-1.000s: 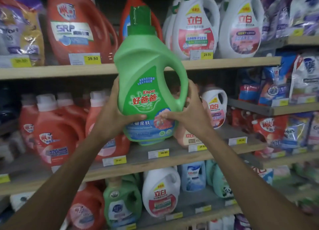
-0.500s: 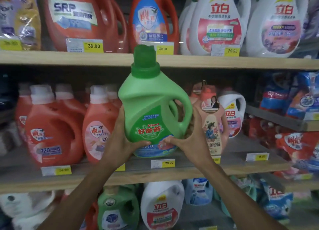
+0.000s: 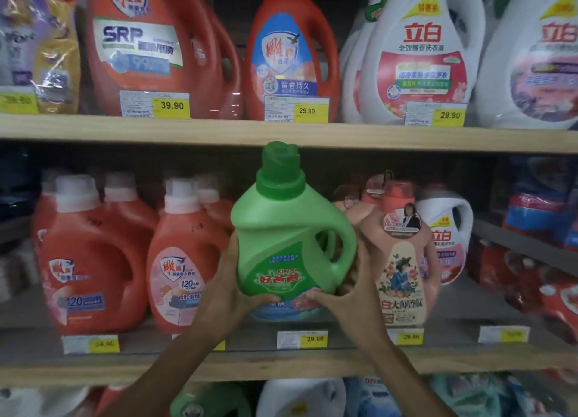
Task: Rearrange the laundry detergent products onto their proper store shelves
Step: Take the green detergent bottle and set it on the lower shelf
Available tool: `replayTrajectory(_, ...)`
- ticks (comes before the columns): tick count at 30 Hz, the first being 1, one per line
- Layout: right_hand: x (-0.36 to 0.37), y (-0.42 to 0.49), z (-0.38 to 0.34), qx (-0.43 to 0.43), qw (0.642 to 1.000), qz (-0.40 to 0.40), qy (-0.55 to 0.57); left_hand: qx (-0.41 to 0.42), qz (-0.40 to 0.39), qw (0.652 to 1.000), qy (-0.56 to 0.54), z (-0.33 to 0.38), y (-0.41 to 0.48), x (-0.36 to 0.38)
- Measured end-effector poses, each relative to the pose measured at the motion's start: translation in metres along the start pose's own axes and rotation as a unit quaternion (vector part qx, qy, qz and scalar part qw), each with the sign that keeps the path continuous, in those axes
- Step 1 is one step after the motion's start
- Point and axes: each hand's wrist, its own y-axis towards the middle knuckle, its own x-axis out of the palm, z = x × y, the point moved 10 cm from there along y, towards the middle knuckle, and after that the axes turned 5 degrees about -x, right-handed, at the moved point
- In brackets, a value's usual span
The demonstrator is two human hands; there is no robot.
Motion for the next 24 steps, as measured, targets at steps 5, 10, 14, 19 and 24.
replayTrajectory(5, 0.001, -0.005, 0.028, 0.025, 1.000, -0.002, 0.006, -0.015, -0.010, 1.000, 0.011, -0.019, 0.001, 0.013)
replayTrajectory(10, -0.002, -0.003, 0.044, 0.039, 0.999, -0.012, 0.014, -0.043, -0.029, 0.999, 0.015, -0.032, 0.009, 0.024)
replayTrajectory(14, -0.003, -0.003, 0.051, 0.036, 0.999, -0.024, 0.002, -0.045, -0.061, 0.997, 0.011, -0.035, 0.008, 0.033)
replayTrajectory(19, -0.002, -0.006, 0.062, 0.032, 0.999, -0.029, -0.022, -0.024, -0.067, 0.997, 0.029, -0.033, 0.007, 0.038)
replayTrajectory(24, -0.002, -0.002, 0.064, 0.031, 0.999, -0.037, -0.025, -0.025, -0.083, 0.996, 0.018, -0.026, 0.010, 0.041)
